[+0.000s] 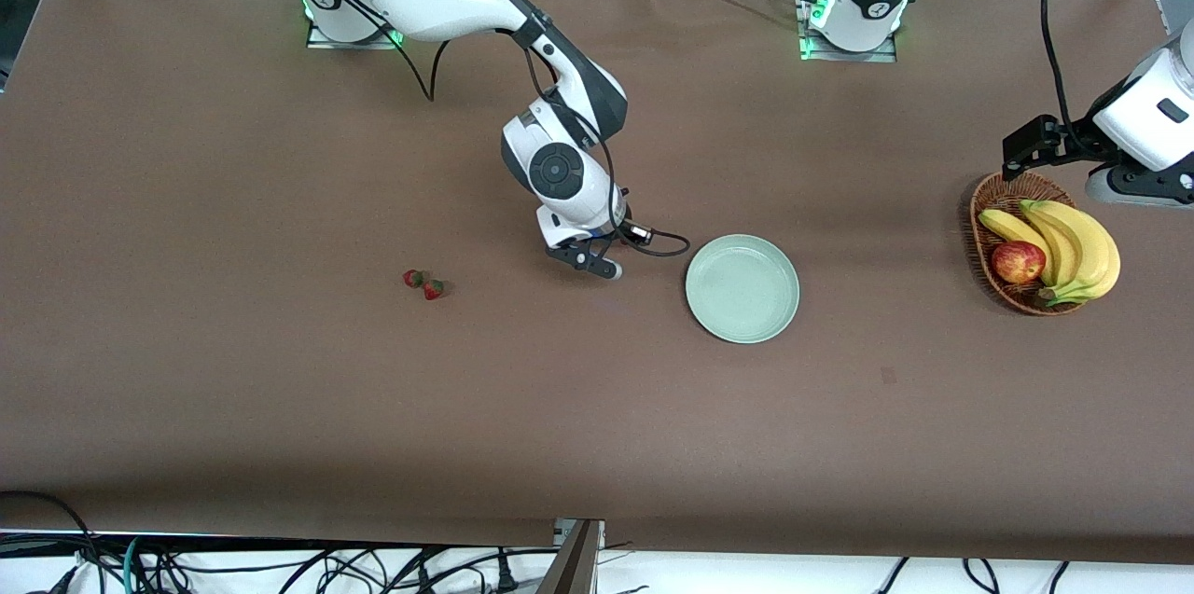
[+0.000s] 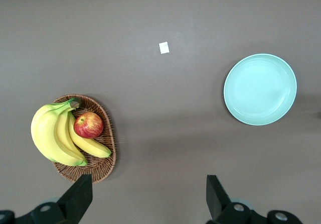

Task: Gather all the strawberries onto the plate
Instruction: 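Carry the strawberry with the right gripper and set it beside the plate, then return the right gripper to the strawberries while the left gripper reaches the strawberry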

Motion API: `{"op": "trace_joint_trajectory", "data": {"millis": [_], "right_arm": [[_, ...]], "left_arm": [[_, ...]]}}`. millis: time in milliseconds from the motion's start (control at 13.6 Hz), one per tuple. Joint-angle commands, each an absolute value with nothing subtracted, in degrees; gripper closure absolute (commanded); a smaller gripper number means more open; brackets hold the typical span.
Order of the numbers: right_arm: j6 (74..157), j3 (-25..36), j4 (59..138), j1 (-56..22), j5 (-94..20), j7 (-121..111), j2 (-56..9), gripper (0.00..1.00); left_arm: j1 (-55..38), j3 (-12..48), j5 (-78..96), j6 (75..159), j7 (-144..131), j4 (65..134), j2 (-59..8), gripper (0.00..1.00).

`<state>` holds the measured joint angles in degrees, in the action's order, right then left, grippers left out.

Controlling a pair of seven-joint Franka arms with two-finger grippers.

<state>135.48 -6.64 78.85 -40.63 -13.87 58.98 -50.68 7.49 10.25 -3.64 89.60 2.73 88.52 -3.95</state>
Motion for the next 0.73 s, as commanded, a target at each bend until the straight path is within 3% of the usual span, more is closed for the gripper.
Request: {"op": "trace_joint_trajectory", "data": {"millis": [0, 73, 147, 220, 441, 661], "right_arm": [[137.3, -5.6, 78.8, -42.3, -11.2, 62.2, -51.8, 0.46], [137.3, -5.5, 78.8, -42.3, -11.1, 62.2, -51.8, 0.32], [137.2, -5.5, 78.8, -42.3, -11.1, 62.2, -51.6, 0.11], [136.8, -5.5, 78.7, -41.9, -11.1, 62.1, -51.1, 0.01], [129.0, -3.7, 78.0, -40.8, -11.0, 61.3, -46.7, 0.01], [121.2, 1.7, 78.0, -40.6, -9.3, 53.0, -42.5, 0.01]], "left_arm": [[7.9, 10.5, -2.6, 88.8, 3.5, 88.2, -3.8, 0.00], [7.9, 10.5, -2.6, 88.8, 3.5, 88.2, -3.8, 0.00], [7.9, 10.5, -2.6, 88.8, 3.5, 88.2, -3.8, 0.00], [7.9, 10.5, -2.6, 88.8, 3.5, 88.2, -3.8, 0.00], [7.0, 10.5, -2.6, 88.6, 3.3, 88.2, -4.1, 0.00], [5.0, 11.6, -1.9, 83.3, 3.3, 88.2, -6.1, 0.00]]}}
